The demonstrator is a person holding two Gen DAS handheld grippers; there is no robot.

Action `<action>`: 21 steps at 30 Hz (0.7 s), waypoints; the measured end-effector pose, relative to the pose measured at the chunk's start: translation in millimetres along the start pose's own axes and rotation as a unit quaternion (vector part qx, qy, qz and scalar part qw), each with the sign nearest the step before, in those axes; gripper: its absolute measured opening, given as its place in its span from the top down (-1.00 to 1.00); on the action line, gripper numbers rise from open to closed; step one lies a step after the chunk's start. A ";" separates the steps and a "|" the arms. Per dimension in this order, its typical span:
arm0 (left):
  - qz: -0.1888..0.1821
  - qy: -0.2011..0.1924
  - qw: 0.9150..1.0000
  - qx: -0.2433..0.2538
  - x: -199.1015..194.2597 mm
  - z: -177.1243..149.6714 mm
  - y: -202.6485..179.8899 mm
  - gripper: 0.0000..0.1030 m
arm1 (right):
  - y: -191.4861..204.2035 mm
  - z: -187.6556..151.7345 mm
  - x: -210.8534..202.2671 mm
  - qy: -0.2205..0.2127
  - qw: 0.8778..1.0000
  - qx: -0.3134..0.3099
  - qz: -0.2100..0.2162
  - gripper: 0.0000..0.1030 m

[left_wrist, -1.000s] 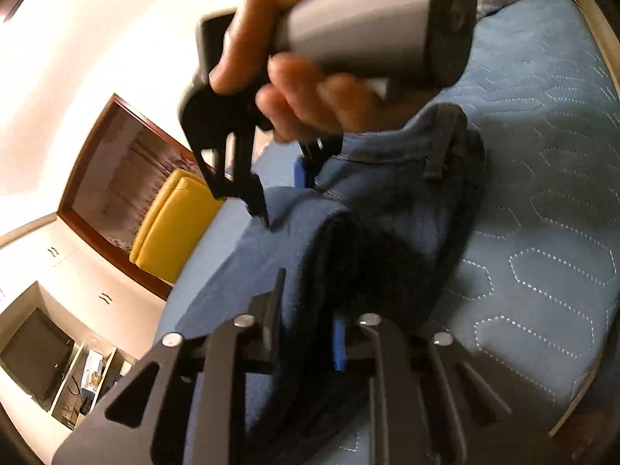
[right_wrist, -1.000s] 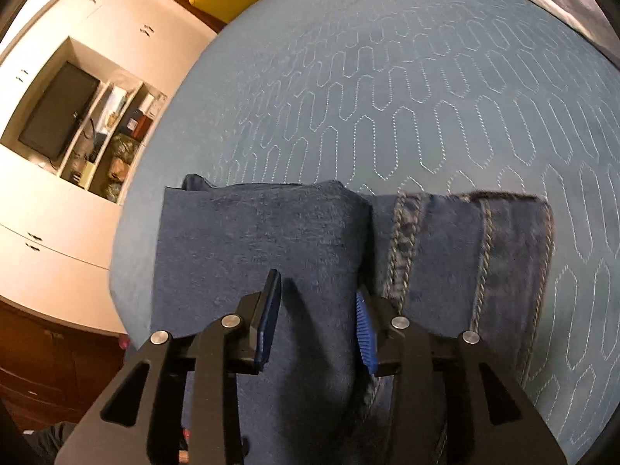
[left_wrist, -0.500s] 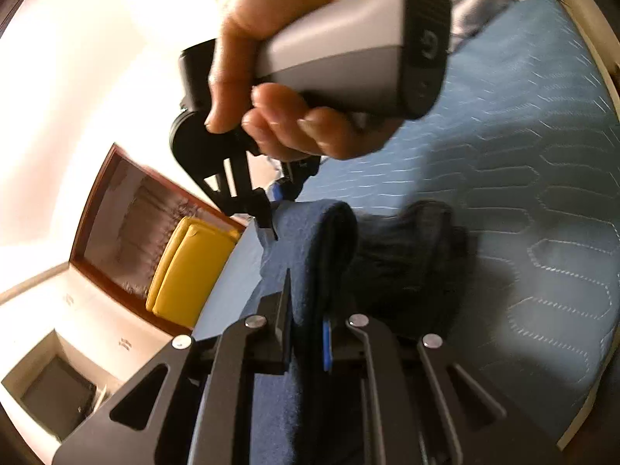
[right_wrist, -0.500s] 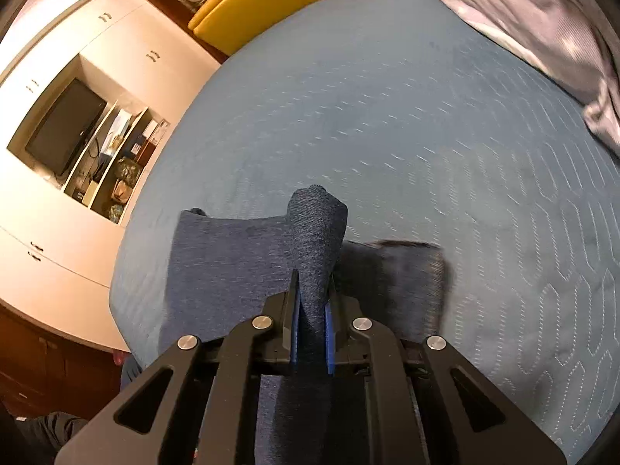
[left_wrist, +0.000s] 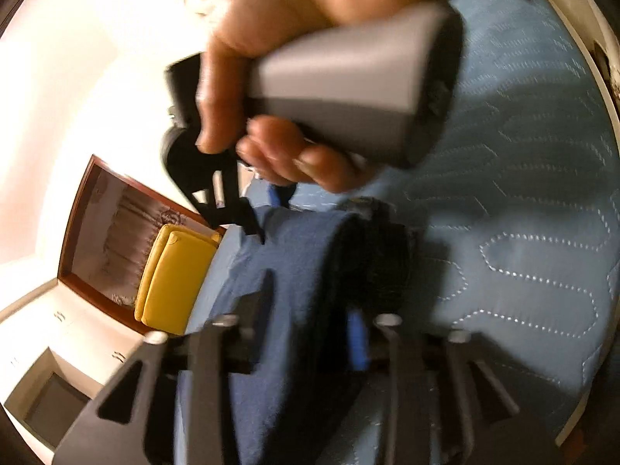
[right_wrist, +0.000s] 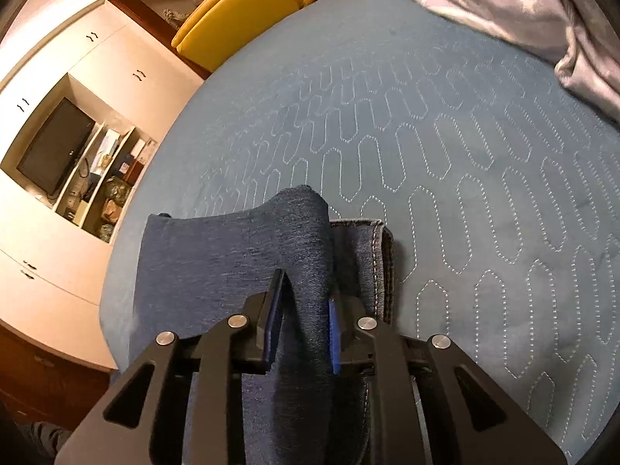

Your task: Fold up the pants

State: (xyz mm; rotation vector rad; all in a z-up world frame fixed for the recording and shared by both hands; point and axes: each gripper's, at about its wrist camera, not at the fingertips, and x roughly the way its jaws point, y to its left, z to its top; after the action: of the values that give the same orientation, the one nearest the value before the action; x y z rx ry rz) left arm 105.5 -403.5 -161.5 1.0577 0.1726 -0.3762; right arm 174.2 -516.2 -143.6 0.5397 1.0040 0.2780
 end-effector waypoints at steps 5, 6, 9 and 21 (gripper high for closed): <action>-0.041 -0.035 0.996 -0.073 -50.0 -11.7 48.2 -0.40 | 12.6 5.1 -57.5 -0.112 0.987 -0.003 -0.119 0.32; -0.068 -0.027 0.991 -0.116 -59.2 -20.5 75.3 -0.39 | 17.7 2.0 -71.2 -0.135 0.981 -0.010 -0.141 0.30; -0.100 0.009 0.963 -0.249 -52.1 -47.6 146.7 -0.13 | 35.1 -22.0 -102.3 -0.181 0.961 -0.025 -0.207 0.07; -0.355 0.120 0.869 -0.324 175.6 -49.6 188.9 0.56 | 63.2 -107.9 -29.4 -0.094 0.955 -0.008 -0.279 0.06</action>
State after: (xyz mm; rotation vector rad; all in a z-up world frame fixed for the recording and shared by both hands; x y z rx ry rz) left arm 341.9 -316.3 -87.1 0.3290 0.8674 -0.7815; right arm 68.1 -444.6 -133.3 0.2425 0.9255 -0.2658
